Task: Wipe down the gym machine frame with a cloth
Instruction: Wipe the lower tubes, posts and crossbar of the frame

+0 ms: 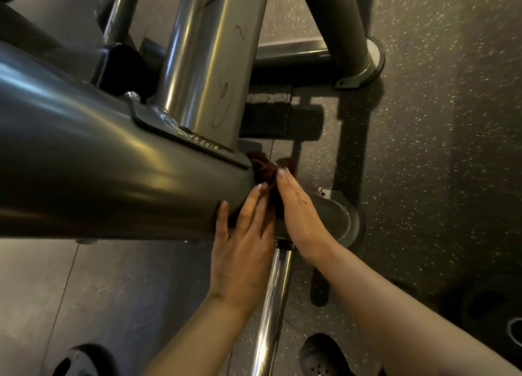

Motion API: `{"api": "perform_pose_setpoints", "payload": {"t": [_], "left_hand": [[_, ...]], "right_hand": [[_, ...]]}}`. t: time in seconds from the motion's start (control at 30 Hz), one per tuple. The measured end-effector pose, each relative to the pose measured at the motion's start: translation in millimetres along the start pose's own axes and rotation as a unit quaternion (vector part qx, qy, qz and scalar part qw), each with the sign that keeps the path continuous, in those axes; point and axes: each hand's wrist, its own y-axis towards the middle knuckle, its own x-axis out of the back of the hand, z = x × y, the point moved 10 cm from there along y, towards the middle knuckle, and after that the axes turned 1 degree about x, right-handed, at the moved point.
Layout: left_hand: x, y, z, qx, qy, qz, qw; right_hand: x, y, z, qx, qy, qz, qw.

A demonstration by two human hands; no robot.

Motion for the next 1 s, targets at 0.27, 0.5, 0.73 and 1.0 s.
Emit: {"api": "perform_pose_setpoints", "payload": {"t": [0.27, 0.5, 0.73, 1.0], "left_hand": [[-14, 1, -12, -0.008, -0.018, -0.02, 1.0], [-37, 2, -43, -0.053, -0.042, 0.036, 0.997], [-17, 0, -29, -0.022, -0.085, 0.0, 0.996], [55, -42, 62, 0.104, -0.15, -0.138, 0.974]], "right_hand": [[49, 32, -65, -0.058, -0.052, -0.063, 0.995], [27, 29, -31, -0.007, -0.015, -0.02, 1.0], [36, 3, -53, -0.027, -0.064, -0.039, 0.997], [-74, -80, 69, 0.157, -0.101, 0.048, 0.981]]}}
